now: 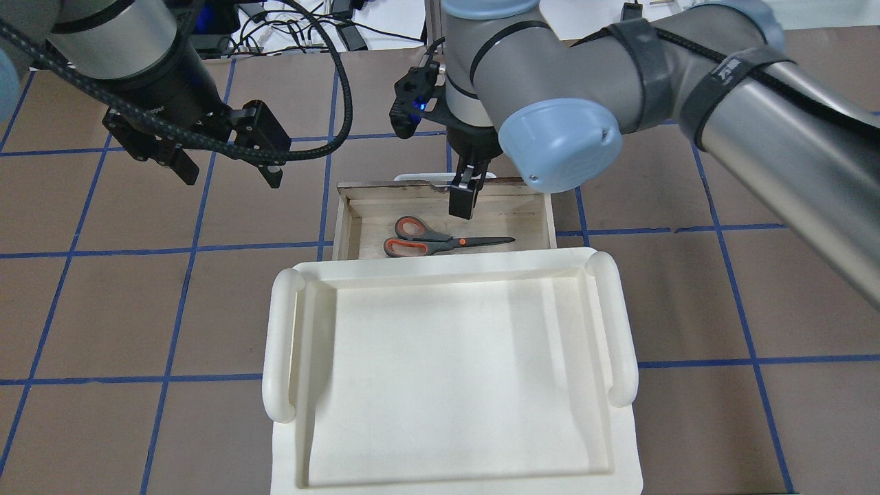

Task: Put scissors in drawer and close it
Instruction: 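Raise the right gripper out of the drawer and withdraw it, then move the left gripper over the drawer's white handle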

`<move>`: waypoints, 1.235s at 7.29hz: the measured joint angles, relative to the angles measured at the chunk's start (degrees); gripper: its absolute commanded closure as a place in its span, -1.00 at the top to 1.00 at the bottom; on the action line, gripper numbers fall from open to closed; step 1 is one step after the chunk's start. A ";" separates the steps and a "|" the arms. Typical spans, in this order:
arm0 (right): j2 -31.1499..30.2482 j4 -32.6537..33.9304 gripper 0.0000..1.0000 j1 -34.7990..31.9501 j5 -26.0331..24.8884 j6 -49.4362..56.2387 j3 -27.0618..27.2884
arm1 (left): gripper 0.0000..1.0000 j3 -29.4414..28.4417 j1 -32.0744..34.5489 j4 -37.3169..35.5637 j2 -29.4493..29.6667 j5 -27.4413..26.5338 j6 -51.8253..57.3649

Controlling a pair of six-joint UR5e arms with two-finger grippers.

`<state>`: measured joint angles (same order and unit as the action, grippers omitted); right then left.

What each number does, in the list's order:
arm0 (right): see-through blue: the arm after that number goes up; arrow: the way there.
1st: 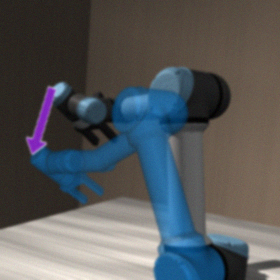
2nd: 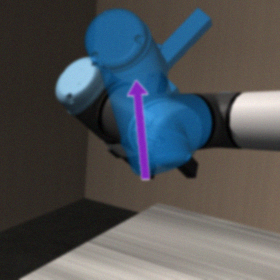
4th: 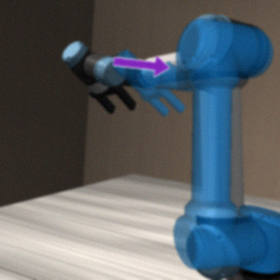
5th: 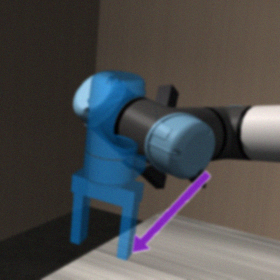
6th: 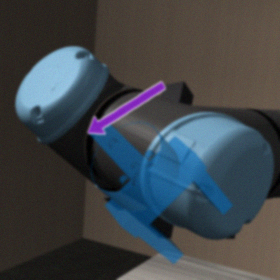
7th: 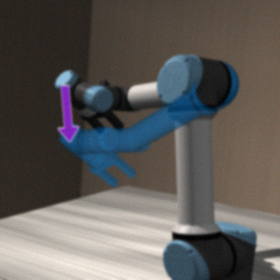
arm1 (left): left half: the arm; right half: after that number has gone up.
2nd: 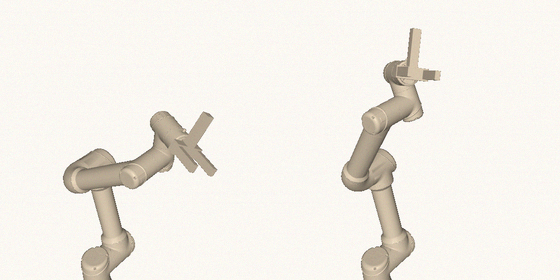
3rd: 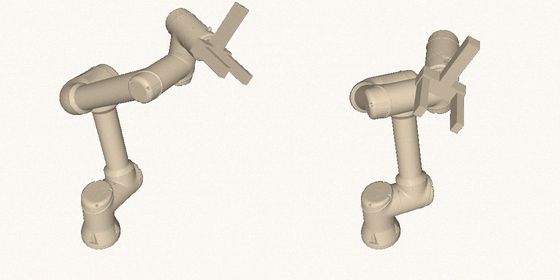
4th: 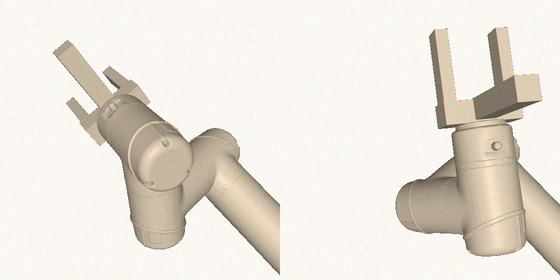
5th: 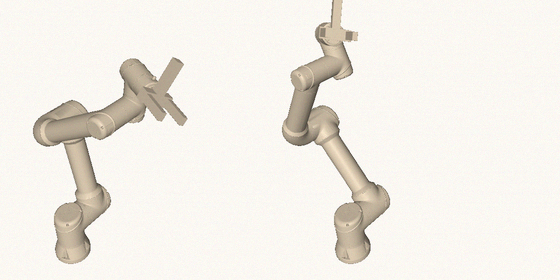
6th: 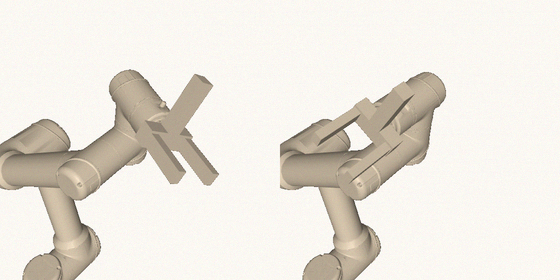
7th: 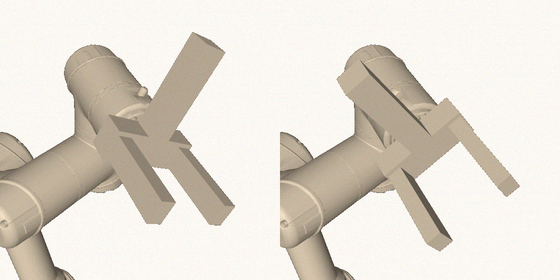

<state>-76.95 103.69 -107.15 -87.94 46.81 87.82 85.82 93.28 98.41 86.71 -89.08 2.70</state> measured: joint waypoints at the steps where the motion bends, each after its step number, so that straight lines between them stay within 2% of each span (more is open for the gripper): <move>1: -0.42 -0.08 1.00 4.46 0.40 -5.55 -0.25 | 1.00 -0.08 0.00 -1.67 0.83 0.08 -0.20; 2: -1.29 -0.36 1.00 8.94 0.38 -12.00 -0.44 | 1.00 -0.29 0.01 -4.19 2.16 0.12 -0.59; 4: -5.31 -2.98 1.00 13.69 -0.02 -25.17 -0.23 | 1.00 -1.02 0.75 -9.86 6.09 0.17 -3.39; 6: -8.65 -7.11 1.00 14.63 0.09 -37.56 0.05 | 1.00 -3.17 2.29 -12.57 10.28 0.14 -5.68; 9: -11.36 -12.18 1.00 14.79 -0.07 -45.21 0.43 | 1.00 -6.94 5.48 -19.55 17.98 0.11 -11.58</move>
<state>-88.32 91.51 -92.36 -88.01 1.59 88.25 78.88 98.75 78.86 104.69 -88.97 -8.88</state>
